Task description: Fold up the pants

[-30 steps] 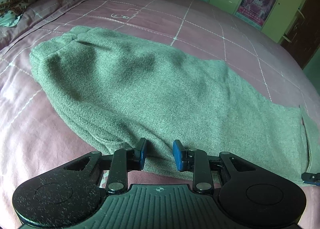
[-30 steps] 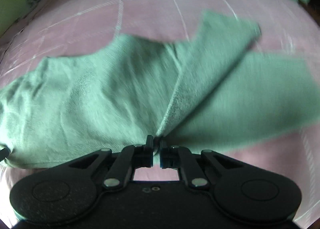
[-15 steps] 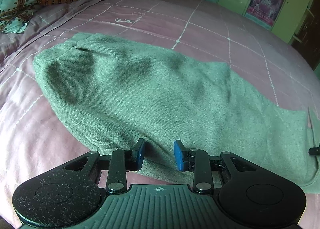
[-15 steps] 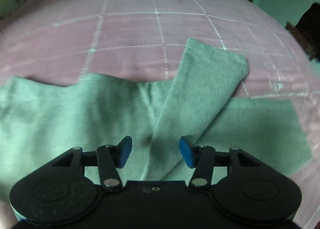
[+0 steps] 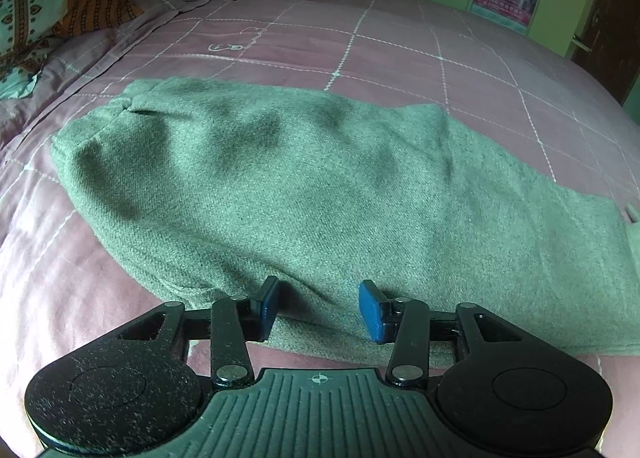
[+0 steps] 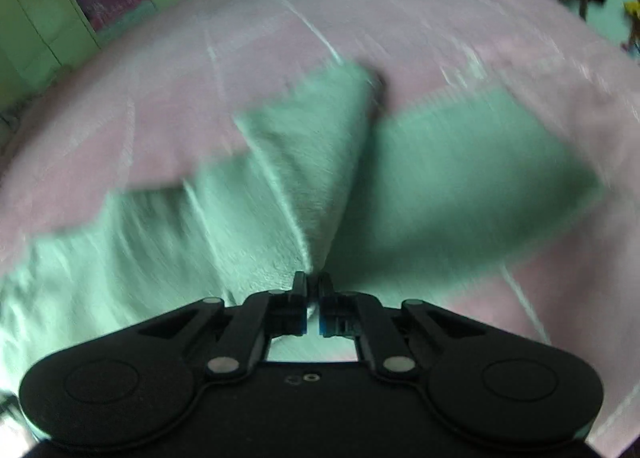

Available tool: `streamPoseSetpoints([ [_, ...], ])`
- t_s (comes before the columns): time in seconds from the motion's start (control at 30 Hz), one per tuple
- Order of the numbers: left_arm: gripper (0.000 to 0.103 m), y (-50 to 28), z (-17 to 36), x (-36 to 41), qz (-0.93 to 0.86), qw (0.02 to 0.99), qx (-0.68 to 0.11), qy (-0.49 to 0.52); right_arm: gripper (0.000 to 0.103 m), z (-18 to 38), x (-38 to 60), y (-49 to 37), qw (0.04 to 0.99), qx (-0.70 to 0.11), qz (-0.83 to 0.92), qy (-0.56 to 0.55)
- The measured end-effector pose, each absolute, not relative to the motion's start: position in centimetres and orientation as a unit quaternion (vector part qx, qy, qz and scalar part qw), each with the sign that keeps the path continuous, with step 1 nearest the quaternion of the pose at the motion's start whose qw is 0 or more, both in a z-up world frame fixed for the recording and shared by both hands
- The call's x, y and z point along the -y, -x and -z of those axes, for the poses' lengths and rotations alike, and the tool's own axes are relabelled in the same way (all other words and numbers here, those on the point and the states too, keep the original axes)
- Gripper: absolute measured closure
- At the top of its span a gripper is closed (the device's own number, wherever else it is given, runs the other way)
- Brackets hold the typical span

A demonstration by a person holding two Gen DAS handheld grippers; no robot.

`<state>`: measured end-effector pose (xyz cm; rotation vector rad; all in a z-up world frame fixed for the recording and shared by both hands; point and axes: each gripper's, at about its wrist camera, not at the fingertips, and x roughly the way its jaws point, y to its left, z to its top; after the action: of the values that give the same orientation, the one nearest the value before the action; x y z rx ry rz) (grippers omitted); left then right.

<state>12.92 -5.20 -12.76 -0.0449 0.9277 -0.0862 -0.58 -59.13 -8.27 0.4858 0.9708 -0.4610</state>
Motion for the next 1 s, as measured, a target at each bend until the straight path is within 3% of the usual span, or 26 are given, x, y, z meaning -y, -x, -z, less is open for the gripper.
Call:
streamPoseSetpoints([
  [0.1, 0.056, -12.9, 12.7, 5.4, 0.041, 0.893, -0.448, 0.015, 0.095, 8.8, 58.6, 0.7, 0.838, -0.46, 0.212, -0.204],
  [0.13, 0.056, -13.0, 12.7, 5.4, 0.041, 0.892, -0.449, 0.015, 0.086, 8.4, 58.4, 0.3, 0.84, -0.459, 0.215, -0.196],
  [0.3, 0.053, -13.0, 12.8, 5.6, 0.038, 0.892, -0.451, 0.018, 0.069, 6.2, 58.5, -1.7, 0.859, -0.438, 0.227, -0.136],
  [0.47, 0.048, -13.0, 12.9, 6.0, 0.038, 0.892, -0.451, 0.009, 0.071, 7.2, 59.2, -5.5, 0.858, -0.448, 0.239, -0.076],
  [0.6, 0.048, -13.0, 12.8, 6.0, 0.039, 0.891, -0.452, 0.009, 0.098, 6.0, 62.0, -5.9, 0.866, -0.405, 0.259, -0.139],
  [0.7, 0.047, -13.1, 12.9, 6.2, 0.043, 0.891, -0.453, 0.003, 0.099, 4.8, 65.0, -2.9, 0.863, -0.367, 0.277, -0.207],
  [0.9, 0.046, -12.9, 13.0, 6.5, 0.045, 0.892, -0.449, -0.015, 0.098, 8.5, 68.5, 4.0, 0.817, -0.383, 0.287, -0.32],
  [0.97, 0.046, -12.9, 12.9, 6.6, 0.044, 0.892, -0.449, -0.015, 0.095, 9.1, 68.8, 4.6, 0.822, -0.377, 0.276, -0.326],
  [1.0, 0.046, -12.9, 12.9, 6.6, 0.043, 0.892, -0.449, -0.015, 0.089, 8.9, 69.1, 4.7, 0.823, -0.37, 0.277, -0.33],
])
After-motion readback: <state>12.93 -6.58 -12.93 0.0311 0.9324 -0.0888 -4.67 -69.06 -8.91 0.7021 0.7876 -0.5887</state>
